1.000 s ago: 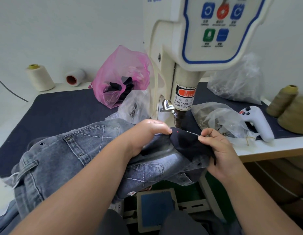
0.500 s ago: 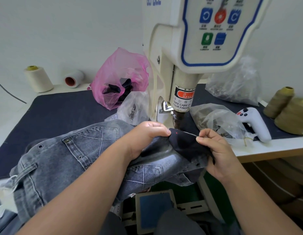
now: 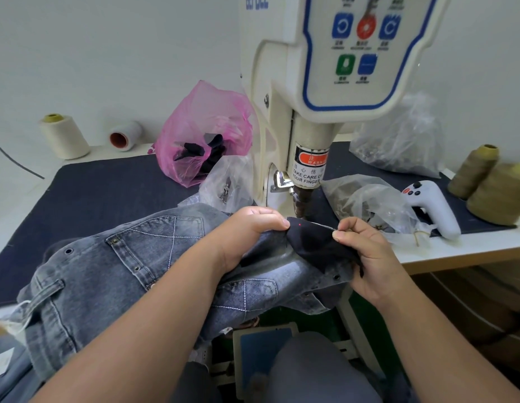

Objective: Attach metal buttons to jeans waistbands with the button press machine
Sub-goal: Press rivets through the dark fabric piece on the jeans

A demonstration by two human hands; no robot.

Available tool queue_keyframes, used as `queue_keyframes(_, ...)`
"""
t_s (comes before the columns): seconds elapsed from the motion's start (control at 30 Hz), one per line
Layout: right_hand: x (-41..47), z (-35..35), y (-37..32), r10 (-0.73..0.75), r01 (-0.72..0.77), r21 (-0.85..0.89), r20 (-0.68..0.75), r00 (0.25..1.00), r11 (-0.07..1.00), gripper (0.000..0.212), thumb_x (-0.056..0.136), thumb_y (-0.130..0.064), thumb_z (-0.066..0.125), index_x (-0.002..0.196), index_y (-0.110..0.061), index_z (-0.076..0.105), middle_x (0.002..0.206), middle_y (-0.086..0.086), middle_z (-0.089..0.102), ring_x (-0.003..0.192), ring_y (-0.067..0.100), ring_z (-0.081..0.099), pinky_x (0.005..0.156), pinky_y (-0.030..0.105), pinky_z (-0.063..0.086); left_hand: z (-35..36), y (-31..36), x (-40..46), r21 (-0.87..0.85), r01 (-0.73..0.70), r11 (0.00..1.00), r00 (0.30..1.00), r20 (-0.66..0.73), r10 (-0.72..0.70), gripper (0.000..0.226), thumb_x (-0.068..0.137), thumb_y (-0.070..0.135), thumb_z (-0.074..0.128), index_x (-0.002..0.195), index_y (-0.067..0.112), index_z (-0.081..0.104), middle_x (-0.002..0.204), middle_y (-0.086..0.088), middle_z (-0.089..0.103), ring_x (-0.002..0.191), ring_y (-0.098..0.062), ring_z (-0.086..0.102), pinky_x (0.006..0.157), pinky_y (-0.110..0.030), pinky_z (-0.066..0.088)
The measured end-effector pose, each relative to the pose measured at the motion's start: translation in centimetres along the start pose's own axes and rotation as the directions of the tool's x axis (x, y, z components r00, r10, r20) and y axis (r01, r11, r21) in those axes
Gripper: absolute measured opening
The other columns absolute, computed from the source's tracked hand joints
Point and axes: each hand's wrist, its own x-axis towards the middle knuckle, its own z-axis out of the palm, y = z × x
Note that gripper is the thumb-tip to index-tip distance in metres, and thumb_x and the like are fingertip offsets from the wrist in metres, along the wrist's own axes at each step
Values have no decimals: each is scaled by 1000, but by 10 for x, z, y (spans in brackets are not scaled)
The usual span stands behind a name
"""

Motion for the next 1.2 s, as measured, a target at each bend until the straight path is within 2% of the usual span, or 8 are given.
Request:
queue_keyframes(0.23,0,1,-2,0,0,-15,-12,1000,1000,13,67,-6,64,70,-18,59,77,12,57,69,22,59,62,31,51,1,2,-1,17,-3,1000,1000,-14,4,17,75,22,63,61,24,72,69,8,68,69,-3,62,74,-22,43)
queue_keyframes(0.47,1,0,-2,12,-12,-34,5,1000,999,14,67,-7,65,65,-21,64,77,12,59,71,22,60,63,31,51,1,3,-2,3,-1,1000,1000,-12,1,35,89,4,57,61,20,68,66,3,65,64,-6,61,64,-15,47)
queue_keyframes(0.7,1,-1,-2,13,-13,-46,9,1000,999,13,67,-8,65,66,-20,63,76,11,59,70,21,60,61,29,52,2,3,-3,-12,-5,1000,1000,-17,5,31,89,3,57,64,17,67,68,0,64,65,-8,60,64,-14,48)
queue_keyframes(0.93,1,-2,-2,18,-17,-35,20,1000,999,12,67,-7,65,68,-18,62,74,11,60,68,20,62,58,28,53,2,3,-2,-10,3,1000,1000,-14,-3,14,73,21,62,61,22,70,71,0,66,71,-8,61,68,-14,48)
queue_keyframes(1.07,2,-2,-2,20,-19,-42,24,1000,999,12,68,-7,65,70,-18,60,74,10,60,69,20,61,60,29,52,2,4,-3,-16,3,1000,1000,-14,-4,15,74,19,62,61,21,69,69,1,64,68,-8,60,66,-14,47)
queue_keyframes(1.2,2,-2,-2,5,-4,-32,35,999,999,12,69,-6,64,70,-17,60,72,9,59,66,19,61,57,27,53,2,4,-3,-26,-4,1000,1000,-4,4,23,84,9,60,64,18,68,69,-2,63,64,-9,59,64,-16,47)
